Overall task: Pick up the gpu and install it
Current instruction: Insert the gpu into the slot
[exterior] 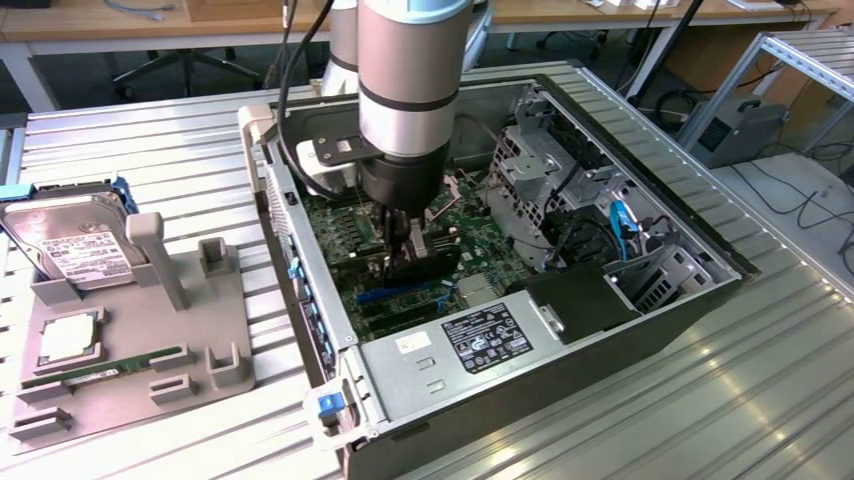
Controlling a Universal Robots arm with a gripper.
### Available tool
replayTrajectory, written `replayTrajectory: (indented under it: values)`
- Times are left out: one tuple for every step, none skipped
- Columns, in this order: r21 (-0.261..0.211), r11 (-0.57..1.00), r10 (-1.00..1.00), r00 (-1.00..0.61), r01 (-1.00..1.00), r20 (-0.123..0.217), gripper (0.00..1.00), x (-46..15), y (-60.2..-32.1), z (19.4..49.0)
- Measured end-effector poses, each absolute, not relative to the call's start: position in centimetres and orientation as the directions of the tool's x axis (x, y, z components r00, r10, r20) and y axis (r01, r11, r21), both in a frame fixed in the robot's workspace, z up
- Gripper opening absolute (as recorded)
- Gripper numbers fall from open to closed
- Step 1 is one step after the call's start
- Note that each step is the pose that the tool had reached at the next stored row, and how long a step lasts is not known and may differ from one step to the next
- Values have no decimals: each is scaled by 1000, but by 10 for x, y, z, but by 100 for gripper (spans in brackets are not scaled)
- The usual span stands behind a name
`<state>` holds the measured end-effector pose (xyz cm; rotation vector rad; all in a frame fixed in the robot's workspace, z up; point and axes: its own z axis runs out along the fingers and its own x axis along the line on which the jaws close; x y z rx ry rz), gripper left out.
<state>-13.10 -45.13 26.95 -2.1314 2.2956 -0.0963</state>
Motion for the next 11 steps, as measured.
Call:
replayTrajectory:
  values:
    - [-50,73,-997,-75,-996,36,27,-131,-451,269]
    - [-50,73,-997,-75,-996,36,27,-131,-451,269]
    - [-50,73,-997,-75,-996,36,27,-131,-451,269]
    - [-50,73,-997,-75,-996,36,27,-131,-452,269]
    - [-50,73,-997,-75,-996,36,27,-131,-452,269]
    - [-50,73,-997,-75,-996,36,27,-131,-452,268]
    - [-50,73,-997,-75,-996,36,27,-131,-452,268]
    - [-50,73,-997,-75,-996,36,27,-131,-452,267]
    - [-50,73,-997,-75,-996,36,27,-131,-452,267]
    - [-50,73,-997,-75,-996,36,27,-131,-452,267]
    - [-50,73,-997,-75,-996,35,27,-131,-452,266]
